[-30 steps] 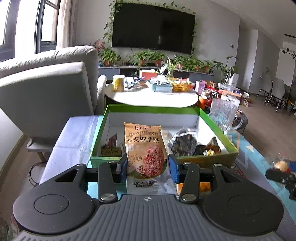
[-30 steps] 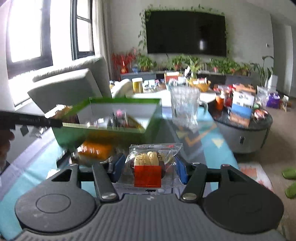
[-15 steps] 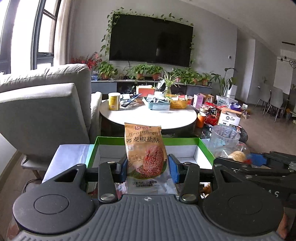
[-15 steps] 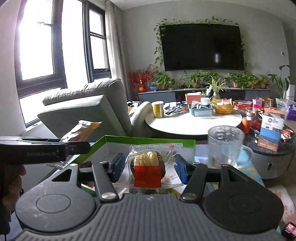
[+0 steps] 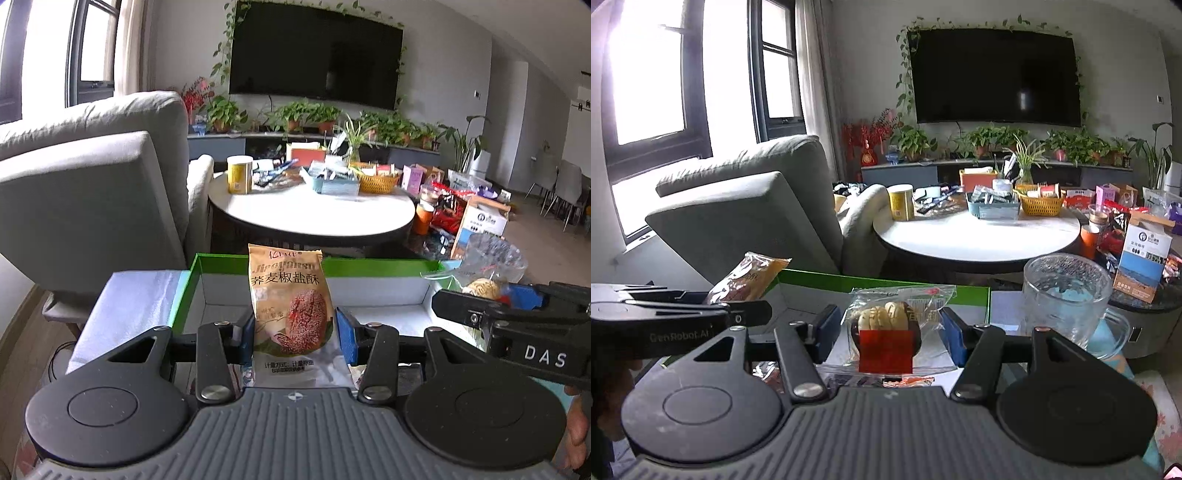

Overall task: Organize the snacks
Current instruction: 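Lift both snacks over the green box and release them inside, then grasp the black wrapped snack with the left tool while the right tool grasps the brown nut bag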

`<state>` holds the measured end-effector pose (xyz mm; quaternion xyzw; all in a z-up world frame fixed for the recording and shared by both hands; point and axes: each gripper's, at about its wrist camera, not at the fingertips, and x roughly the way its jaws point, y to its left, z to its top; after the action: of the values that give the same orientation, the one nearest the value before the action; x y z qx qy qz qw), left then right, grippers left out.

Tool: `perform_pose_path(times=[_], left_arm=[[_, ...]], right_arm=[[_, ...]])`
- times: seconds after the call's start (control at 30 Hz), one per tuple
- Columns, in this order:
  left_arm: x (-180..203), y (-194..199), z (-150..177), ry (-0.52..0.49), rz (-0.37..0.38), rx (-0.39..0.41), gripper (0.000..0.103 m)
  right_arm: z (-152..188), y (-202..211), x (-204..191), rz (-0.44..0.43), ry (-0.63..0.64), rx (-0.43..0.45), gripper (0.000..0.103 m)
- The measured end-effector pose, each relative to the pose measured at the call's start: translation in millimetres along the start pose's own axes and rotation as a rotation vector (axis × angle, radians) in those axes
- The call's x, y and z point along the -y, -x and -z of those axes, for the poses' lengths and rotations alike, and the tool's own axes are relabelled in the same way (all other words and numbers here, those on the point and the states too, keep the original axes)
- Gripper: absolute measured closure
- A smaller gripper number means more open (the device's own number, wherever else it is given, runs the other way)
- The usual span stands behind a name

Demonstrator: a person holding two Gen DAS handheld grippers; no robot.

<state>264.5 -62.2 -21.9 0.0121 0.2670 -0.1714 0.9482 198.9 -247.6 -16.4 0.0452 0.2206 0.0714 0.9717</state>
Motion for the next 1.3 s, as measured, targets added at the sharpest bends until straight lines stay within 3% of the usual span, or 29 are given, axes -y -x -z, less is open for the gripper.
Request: perform_pose_path(times=[0.3, 0.5, 0.83, 1.0, 1.17, 1.3], left_arm=[[2, -17, 15, -0.039, 0.016, -0.099, 0.057], [-1, -3, 19, -0.051, -0.005, -0.086, 0.056], [-10, 55, 35, -0.035, -0.005, -0.052, 0.053], [-7, 74, 65, -0.071, 0.012, -0.118, 0.052], [-7, 67, 92, -0.063, 0.014, -0.228, 0.052], [-2, 63, 99, -0.052, 0.049, -0.255, 0.052]], right_arm=[[7, -20, -2, 0.024, 0.001, -0.065, 0.042], [11, -7, -7, 0.032, 0.009, -0.051, 0.042], [22, 37, -2, 0.029, 0.01, -0.007, 0.042], [35, 62, 8, 0.055, 0.005, 0.01, 0.042], [48, 79, 20, 0.098, -0.017, -0.017, 0.042], [64, 89, 23, 0.111, -0.021, -0.049, 0.042]])
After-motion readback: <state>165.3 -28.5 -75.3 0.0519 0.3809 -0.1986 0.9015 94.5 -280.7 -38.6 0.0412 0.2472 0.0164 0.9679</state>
